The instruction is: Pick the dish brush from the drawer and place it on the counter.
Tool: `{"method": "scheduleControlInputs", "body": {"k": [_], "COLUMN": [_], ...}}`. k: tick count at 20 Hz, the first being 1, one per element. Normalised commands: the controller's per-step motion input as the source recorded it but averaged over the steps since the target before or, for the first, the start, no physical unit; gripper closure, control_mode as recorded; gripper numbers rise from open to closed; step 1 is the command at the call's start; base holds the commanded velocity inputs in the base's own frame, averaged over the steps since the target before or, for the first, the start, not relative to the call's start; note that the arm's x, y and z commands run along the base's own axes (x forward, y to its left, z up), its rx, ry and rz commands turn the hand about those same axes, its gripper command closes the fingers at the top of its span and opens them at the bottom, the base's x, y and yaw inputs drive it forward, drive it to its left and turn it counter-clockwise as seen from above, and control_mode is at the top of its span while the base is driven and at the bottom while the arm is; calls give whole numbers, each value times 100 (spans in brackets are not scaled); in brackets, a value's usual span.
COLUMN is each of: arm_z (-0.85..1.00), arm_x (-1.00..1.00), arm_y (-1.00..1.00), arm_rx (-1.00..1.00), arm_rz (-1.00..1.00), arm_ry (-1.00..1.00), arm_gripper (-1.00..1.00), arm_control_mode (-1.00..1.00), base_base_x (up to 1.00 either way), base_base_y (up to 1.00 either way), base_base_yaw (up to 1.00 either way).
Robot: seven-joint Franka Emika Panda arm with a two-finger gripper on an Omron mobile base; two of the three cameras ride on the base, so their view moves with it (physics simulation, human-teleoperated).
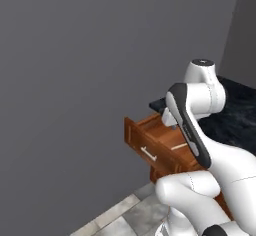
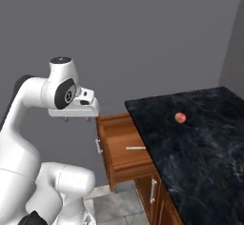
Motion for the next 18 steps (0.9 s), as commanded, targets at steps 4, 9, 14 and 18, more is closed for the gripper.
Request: {"method": "scheduleControlInputs", "body": {"k": [4, 9, 14, 18], "arm_z": [0, 0, -5, -37], "arm_x": [0, 0, 6, 29], "arm_y": [0, 0, -4, 0], "arm_rx": [0, 0, 0, 0], "arm_rz": [0, 0, 17, 18], "arm_ry": [0, 0, 5, 8], "arm_gripper": [-100, -100, -100, -100], "arm_control_mode": [100, 100, -100, -100], "base_base_x": [-20, -5, 0, 0], "base_base_y": [-89, -69, -12, 0], "base_base_yaw": [51, 41, 13, 0]}}
